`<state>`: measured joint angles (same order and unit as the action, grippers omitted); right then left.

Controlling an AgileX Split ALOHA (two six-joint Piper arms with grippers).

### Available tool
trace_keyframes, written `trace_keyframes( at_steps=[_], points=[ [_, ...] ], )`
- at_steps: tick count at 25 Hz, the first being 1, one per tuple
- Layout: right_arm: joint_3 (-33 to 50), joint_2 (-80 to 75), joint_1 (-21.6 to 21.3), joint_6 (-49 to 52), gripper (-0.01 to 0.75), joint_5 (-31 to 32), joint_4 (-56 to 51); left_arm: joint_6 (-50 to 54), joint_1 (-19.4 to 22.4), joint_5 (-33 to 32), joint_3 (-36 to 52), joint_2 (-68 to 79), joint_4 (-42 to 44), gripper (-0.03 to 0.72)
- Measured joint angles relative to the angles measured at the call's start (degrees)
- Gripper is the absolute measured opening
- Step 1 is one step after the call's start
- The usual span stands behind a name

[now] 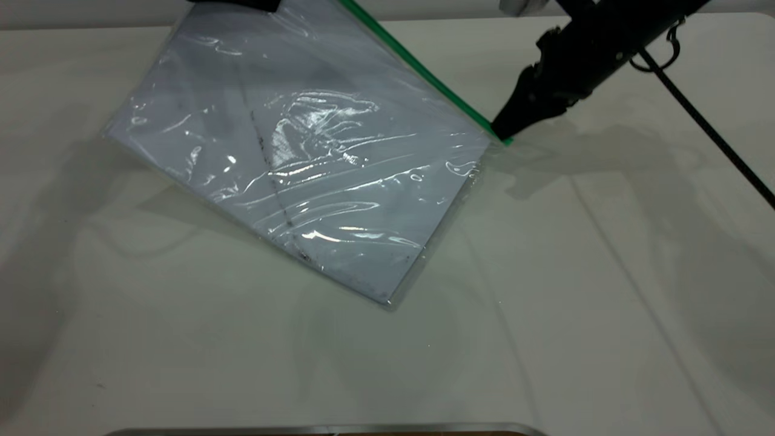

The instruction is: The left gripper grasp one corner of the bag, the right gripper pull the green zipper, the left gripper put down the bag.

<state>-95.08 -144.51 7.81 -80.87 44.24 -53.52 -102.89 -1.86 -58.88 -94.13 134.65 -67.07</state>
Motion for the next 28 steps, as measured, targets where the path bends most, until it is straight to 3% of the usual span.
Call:
trace_keyframes(
  at_steps=[3, 6, 10, 16, 21, 28],
  points=[
    [0.00, 3.78, 0.00, -0.62, 0.384, 0.66, -1.88, 4.30, 0.00, -0.13, 0.00, 0.08, 2.06, 0.054],
    [0.04, 9.12, -0.17, -1.28, 0.455, 3.80, -5.19, 9.16, -0.59, 0.17, 0.00, 1.07, 2.20, 0.065],
    [0.04, 18.28, -0.23, -1.40, 0.462, 11.58, -8.64, 16.12, -3.59, 4.66, 0.00, 3.95, 1.41, 0.135],
    [0.06, 33.39, -0.23, 5.61, 0.426, 16.70, -9.02, 18.55, -8.09, 13.23, 0.00, 5.99, 0.90, 0.383],
    [0.06, 47.36, -0.23, 21.18, 0.423, 23.36, 0.96, 22.41, -6.69, 16.46, 0.00, 3.40, 1.41, 0.525],
    [0.18, 65.43, -0.23, 51.55, 0.422, 26.50, 22.88, 37.40, -4.47, 14.54, 0.00, -7.17, 14.85, 0.538]
  ],
)
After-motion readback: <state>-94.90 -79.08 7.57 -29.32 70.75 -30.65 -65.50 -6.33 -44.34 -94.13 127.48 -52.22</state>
